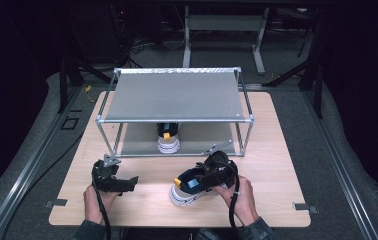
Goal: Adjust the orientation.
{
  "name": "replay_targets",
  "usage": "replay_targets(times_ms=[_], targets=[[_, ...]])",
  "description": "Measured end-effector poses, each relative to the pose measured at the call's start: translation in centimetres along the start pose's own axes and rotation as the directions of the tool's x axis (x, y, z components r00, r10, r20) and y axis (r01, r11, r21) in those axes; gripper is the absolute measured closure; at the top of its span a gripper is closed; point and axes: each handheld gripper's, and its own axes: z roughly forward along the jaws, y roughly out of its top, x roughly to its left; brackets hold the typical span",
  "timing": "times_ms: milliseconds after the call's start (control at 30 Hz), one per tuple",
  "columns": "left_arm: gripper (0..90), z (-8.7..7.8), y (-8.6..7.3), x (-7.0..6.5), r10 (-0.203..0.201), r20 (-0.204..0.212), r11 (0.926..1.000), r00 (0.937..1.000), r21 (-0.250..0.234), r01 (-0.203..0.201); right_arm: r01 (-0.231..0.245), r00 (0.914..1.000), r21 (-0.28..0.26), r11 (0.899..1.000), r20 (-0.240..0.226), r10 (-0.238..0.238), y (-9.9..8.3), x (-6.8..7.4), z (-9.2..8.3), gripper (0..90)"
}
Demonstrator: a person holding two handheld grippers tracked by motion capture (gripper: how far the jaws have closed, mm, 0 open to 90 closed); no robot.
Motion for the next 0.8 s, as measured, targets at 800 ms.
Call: replay_targets(times_ms=[800], targets=[[0.1,0.0,0.1,-0.2,0.004,0.002,1.0,1.0,-0.003,-0.004,-0.037,0.9967,-0.018,0.999,0.072,0.038,-2.5,-1.9,-1.3,36.9]])
